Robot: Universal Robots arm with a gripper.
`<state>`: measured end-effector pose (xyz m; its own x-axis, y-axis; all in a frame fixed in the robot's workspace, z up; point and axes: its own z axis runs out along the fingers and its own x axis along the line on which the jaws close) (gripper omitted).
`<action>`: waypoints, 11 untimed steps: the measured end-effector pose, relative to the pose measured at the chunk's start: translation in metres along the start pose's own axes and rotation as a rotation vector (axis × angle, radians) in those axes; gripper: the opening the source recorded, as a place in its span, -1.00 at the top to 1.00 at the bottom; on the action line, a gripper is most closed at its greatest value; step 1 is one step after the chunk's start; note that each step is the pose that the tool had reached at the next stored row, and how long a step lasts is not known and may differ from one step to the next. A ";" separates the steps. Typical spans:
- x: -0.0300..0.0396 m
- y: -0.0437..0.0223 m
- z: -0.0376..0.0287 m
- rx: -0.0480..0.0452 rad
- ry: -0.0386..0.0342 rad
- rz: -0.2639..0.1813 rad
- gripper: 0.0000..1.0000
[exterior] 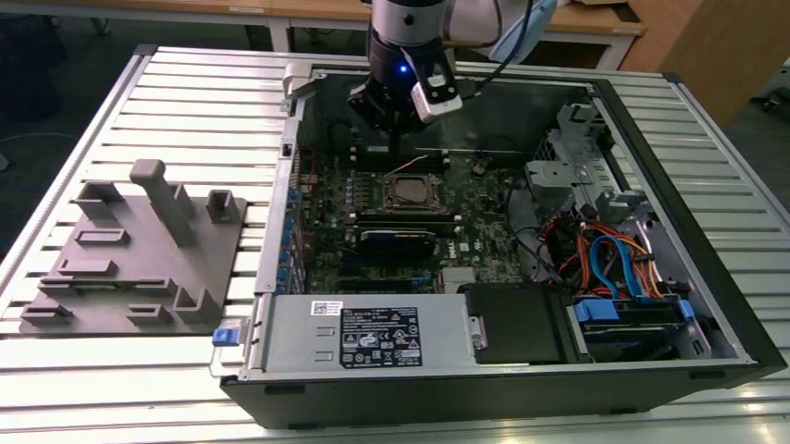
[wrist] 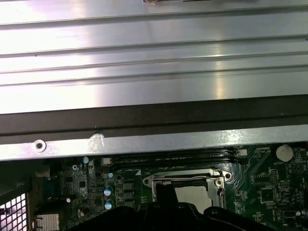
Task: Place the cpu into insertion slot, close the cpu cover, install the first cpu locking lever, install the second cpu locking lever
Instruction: 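Install the first cpu locking lever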
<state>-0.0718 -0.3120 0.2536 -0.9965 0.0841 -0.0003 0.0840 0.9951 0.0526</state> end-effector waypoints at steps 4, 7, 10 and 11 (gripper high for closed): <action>0.0000 -0.0010 0.0005 -0.0022 -0.0253 -0.014 0.80; -0.0001 -0.0011 0.0027 -0.0039 -0.0412 -0.019 0.80; 0.0000 -0.0014 0.0072 -0.0073 -0.0409 -0.019 0.80; -0.0001 -0.0015 0.0086 -0.0093 -0.0407 -0.019 0.80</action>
<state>-0.0719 -0.3131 0.2449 -0.9968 0.0674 -0.0420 0.0648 0.9960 0.0615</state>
